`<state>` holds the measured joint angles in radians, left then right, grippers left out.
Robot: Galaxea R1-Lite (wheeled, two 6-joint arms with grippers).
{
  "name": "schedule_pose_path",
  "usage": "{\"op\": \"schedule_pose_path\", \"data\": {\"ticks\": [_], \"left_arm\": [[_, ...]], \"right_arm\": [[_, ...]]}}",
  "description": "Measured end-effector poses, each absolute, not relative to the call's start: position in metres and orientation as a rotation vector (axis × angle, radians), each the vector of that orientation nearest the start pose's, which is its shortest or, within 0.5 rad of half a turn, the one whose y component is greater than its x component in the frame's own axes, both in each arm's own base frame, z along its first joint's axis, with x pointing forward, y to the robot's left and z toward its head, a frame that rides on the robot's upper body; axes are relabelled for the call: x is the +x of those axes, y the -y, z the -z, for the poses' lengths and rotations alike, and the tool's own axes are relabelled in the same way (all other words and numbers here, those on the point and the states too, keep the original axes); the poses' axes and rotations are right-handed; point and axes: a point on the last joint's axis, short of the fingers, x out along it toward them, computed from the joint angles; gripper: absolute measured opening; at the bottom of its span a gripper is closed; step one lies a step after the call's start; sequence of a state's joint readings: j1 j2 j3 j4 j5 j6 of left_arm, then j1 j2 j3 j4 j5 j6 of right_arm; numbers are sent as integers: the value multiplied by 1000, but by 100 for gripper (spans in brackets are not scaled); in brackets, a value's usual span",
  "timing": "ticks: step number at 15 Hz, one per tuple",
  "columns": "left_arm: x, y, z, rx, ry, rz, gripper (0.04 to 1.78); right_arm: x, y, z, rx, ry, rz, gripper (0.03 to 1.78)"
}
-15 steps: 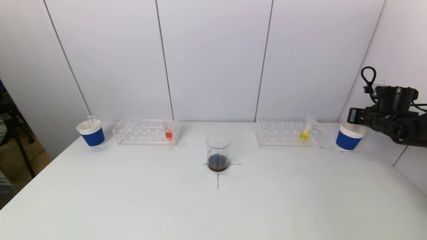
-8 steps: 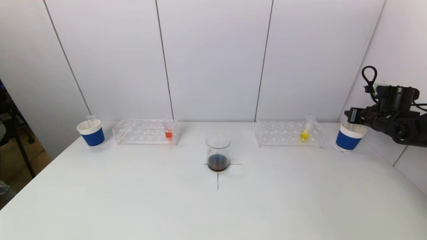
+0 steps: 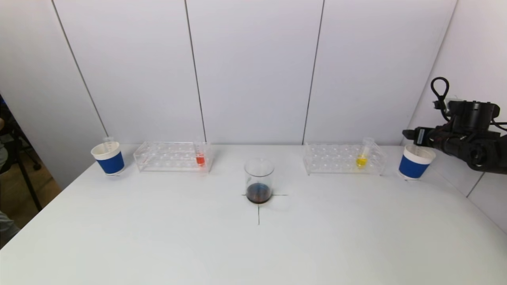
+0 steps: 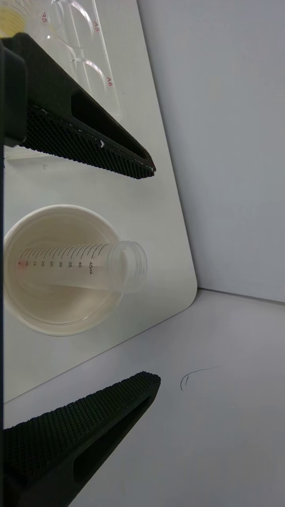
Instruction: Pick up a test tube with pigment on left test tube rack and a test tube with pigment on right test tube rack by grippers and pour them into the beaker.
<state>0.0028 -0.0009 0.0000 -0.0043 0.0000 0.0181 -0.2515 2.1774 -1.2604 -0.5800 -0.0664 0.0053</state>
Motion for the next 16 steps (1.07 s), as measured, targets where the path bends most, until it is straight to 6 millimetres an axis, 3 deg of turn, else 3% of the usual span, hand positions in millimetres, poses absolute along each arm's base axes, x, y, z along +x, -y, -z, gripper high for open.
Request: {"op": "schedule_pose_path", "data": {"ticks": [5, 8, 12, 16], "left_arm": [[-23, 0, -76, 18, 5, -3, 176], [-23, 0, -76, 18, 5, -3, 176], [-23, 0, -76, 18, 5, -3, 176], [-23, 0, -76, 18, 5, -3, 176]], "right_arm": [[403, 100, -145, 29, -295, 282, 177], [378, 78, -172, 25, -256, 212, 177], [327, 41, -206, 12, -200, 128, 177], [262, 19, -229, 4, -134, 67, 177]]}}
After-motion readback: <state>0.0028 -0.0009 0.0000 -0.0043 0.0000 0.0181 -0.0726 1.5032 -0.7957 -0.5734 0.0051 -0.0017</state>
